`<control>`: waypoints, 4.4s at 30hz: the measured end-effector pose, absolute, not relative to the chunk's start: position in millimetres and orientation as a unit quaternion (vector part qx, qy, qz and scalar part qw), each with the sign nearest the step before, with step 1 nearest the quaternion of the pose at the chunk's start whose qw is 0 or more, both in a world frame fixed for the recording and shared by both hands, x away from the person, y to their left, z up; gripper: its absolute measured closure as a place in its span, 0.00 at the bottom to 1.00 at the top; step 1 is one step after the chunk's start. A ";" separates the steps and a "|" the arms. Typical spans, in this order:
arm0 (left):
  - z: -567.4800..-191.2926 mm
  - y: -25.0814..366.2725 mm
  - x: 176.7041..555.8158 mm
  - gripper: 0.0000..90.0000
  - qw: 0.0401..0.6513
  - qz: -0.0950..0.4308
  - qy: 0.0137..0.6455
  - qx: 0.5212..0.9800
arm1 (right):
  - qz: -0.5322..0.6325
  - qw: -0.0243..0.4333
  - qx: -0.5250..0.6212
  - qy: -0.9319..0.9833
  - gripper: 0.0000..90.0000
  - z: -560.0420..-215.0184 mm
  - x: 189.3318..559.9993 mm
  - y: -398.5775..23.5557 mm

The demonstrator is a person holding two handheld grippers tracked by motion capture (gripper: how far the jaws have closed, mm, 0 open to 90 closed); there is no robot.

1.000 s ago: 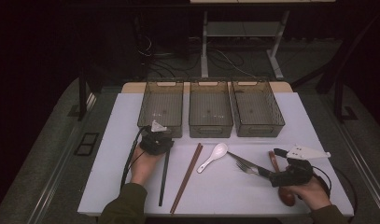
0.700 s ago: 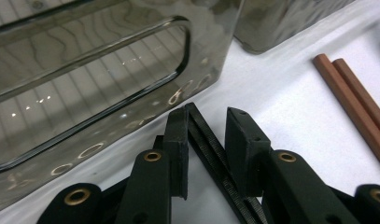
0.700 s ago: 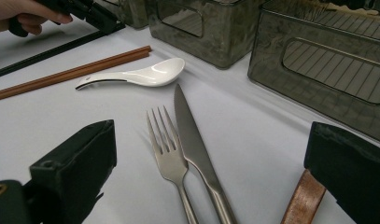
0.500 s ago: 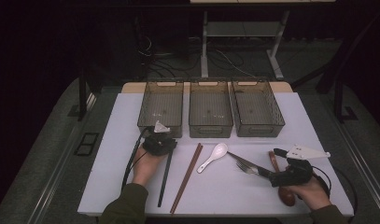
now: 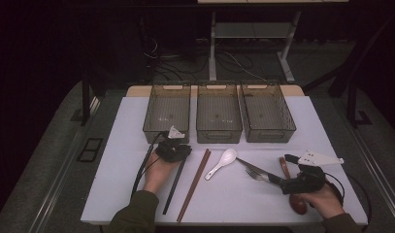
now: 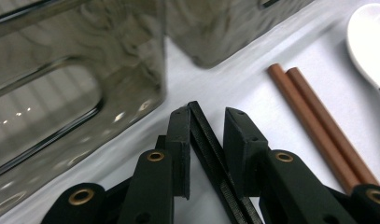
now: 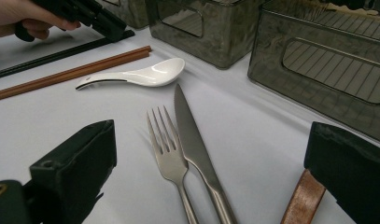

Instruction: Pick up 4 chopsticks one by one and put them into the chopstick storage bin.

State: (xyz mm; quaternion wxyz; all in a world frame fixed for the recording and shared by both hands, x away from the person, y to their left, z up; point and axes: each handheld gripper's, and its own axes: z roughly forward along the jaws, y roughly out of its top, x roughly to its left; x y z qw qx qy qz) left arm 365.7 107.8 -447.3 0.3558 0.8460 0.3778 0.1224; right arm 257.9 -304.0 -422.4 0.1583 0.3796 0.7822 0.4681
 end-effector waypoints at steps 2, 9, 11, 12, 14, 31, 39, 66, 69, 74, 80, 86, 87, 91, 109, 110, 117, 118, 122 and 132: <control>-447.6 103.7 365.7 0.79 0.358 0.121 0.373 0.848 | 0.468 0.159 0.380 0.782 0.03 -422.5 258.0 -304.1; -448.5 95.0 364.8 0.80 0.365 0.115 0.353 0.854 | 0.469 0.159 0.380 0.781 0.03 -422.3 257.9 -304.7; -448.9 93.4 364.8 0.80 0.369 0.112 0.342 0.857 | 0.469 0.159 0.380 0.781 0.03 -422.3 258.0 -304.7; -449.1 92.9 364.9 0.80 0.369 0.112 0.338 0.859 | 0.468 0.159 0.380 0.782 0.03 -422.4 258.0 -304.7; -449.1 91.4 364.4 0.80 0.371 0.107 0.338 0.858 | 0.468 0.158 0.380 0.782 0.03 -422.5 258.1 -304.5; -440.3 93.5 355.9 0.61 0.379 0.095 0.330 0.859 | 0.470 0.160 0.380 0.780 0.03 -421.8 257.4 -305.8; -429.7 113.8 339.6 0.49 0.394 0.089 0.329 0.854 | 0.470 0.161 0.379 0.781 0.03 -421.7 256.9 -305.1; -435.9 150.7 280.2 0.81 0.411 0.063 0.343 0.842 | 0.468 0.164 0.382 0.780 0.03 -421.9 255.8 -305.7; -437.7 149.2 280.6 0.82 0.404 0.060 0.344 0.846 | 0.467 0.165 0.382 0.780 0.03 -421.8 255.9 -305.8; -440.3 145.7 281.2 0.84 0.389 0.057 0.340 0.854 | 0.466 0.166 0.381 0.781 0.03 -422.1 256.5 -305.7; -442.1 143.6 281.8 0.86 0.375 0.059 0.336 0.862 | 0.466 0.166 0.381 0.781 0.03 -422.0 256.2 -305.8; -443.1 142.9 282.5 0.88 0.366 0.060 0.339 0.865 | 0.466 0.166 0.381 0.781 0.03 -421.9 256.1 -305.7; -443.1 142.3 282.5 0.88 0.364 0.061 0.337 0.866 | 0.466 0.166 0.381 0.781 0.03 -421.9 256.1 -305.7; -442.9 139.6 281.8 0.89 0.357 0.069 0.334 0.870 | 0.467 0.167 0.381 0.780 0.03 -421.7 256.1 -306.2; -440.1 144.5 282.3 0.90 0.338 0.093 0.341 0.872 | 0.467 0.167 0.381 0.780 0.03 -421.3 255.9 -306.4; -439.8 143.9 282.3 0.89 0.339 0.094 0.341 0.872 | 0.467 0.167 0.382 0.780 0.03 -421.3 255.9 -306.4; -436.2 136.9 290.2 0.86 0.350 0.111 0.357 0.859 | 0.466 0.168 0.380 0.781 0.03 -421.8 256.5 -305.6; -436.5 135.1 291.5 0.87 0.349 0.111 0.361 0.858 | 0.466 0.167 0.380 0.782 0.03 -421.8 256.5 -305.2; -439.9 130.6 294.8 0.88 0.338 0.112 0.368 0.859 | 0.465 0.167 0.380 0.782 0.03 -421.8 256.3 -305.0; -444.7 127.0 292.2 0.91 0.341 0.124 0.384 0.849 | 0.465 0.168 0.379 0.782 0.03 -422.0 256.5 -304.8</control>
